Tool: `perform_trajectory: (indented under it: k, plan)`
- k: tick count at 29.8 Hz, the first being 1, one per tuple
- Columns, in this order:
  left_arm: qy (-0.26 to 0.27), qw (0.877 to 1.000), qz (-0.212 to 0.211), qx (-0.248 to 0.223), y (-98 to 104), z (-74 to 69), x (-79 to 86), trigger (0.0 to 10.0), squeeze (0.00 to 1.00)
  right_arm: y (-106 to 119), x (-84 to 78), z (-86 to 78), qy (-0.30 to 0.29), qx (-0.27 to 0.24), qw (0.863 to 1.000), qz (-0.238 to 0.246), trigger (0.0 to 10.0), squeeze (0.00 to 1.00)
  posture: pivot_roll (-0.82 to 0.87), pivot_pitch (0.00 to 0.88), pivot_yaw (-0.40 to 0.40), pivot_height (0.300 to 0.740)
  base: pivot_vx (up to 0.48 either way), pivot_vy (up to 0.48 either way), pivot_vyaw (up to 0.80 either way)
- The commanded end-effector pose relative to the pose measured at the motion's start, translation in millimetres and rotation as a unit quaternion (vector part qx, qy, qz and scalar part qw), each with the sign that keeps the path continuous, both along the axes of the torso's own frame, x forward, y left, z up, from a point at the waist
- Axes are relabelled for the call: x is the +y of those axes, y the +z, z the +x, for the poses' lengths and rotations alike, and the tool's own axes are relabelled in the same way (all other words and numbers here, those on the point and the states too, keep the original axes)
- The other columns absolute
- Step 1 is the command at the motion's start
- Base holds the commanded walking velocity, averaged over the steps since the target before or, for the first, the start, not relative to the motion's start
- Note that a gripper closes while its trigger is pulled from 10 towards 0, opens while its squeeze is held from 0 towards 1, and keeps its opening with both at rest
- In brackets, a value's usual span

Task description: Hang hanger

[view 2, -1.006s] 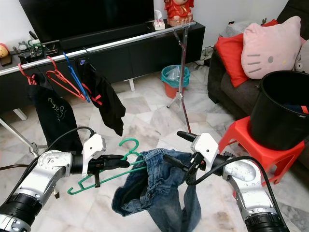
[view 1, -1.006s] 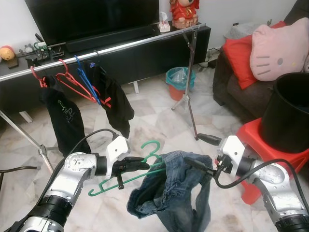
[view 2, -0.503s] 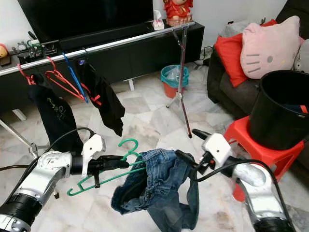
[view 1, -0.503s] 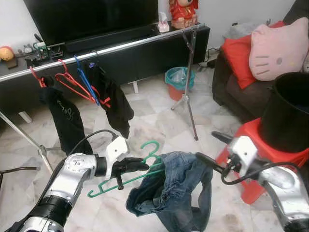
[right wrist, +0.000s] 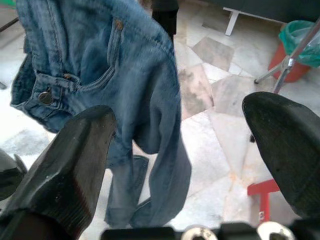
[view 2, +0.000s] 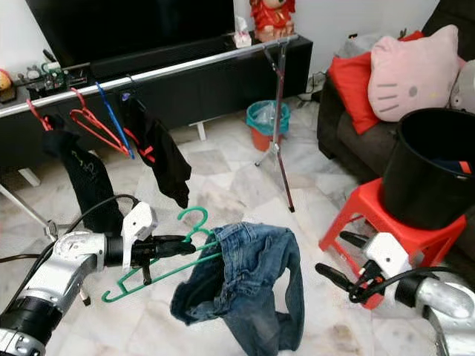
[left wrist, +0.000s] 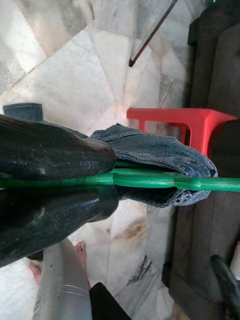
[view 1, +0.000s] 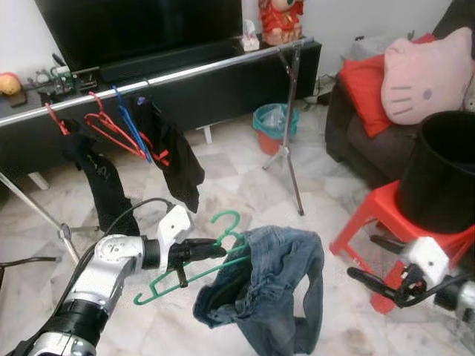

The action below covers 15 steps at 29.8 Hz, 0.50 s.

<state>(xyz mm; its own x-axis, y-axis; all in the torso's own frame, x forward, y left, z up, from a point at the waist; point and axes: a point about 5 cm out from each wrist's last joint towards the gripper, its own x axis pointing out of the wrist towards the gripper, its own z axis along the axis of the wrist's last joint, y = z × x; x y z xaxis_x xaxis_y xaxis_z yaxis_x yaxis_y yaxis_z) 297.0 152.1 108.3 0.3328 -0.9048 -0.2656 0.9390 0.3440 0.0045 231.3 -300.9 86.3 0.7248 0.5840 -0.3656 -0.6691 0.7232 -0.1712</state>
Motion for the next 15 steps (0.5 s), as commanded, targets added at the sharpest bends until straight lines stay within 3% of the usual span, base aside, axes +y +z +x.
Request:
perform_trajectory:
  k: [1,11,14,15]
  plan:
    - [-0.003,0.998,-0.048,-0.034,27,6.5,2.7,10.0,0.00,4,-5.3,-3.6,-0.009,-0.010,1.000,0.008,10.0,0.00,0.05,0.001,0.088,0.740,0.000,0.000,0.00]
    - [-0.038,0.993,-0.109,-0.007,40,1.4,-1.5,10.0,0.00,-1,-21.5,-17.3,-0.043,0.000,0.999,0.011,10.0,0.00,0.04,0.000,0.089,0.740,0.000,0.000,0.00]
    - [-0.048,0.993,-0.112,-0.004,44,0.1,-1.5,10.0,0.00,-2,-20.2,-16.2,-0.056,-0.012,0.998,0.008,10.0,0.00,0.04,0.000,0.090,0.740,0.000,0.000,0.00]
    - [-0.050,0.993,-0.108,-0.005,45,-0.3,-1.2,10.0,0.00,-1,-18.7,-10.9,-0.076,-0.040,0.996,-0.006,10.0,0.00,0.04,0.000,0.091,0.740,0.000,0.000,0.00]
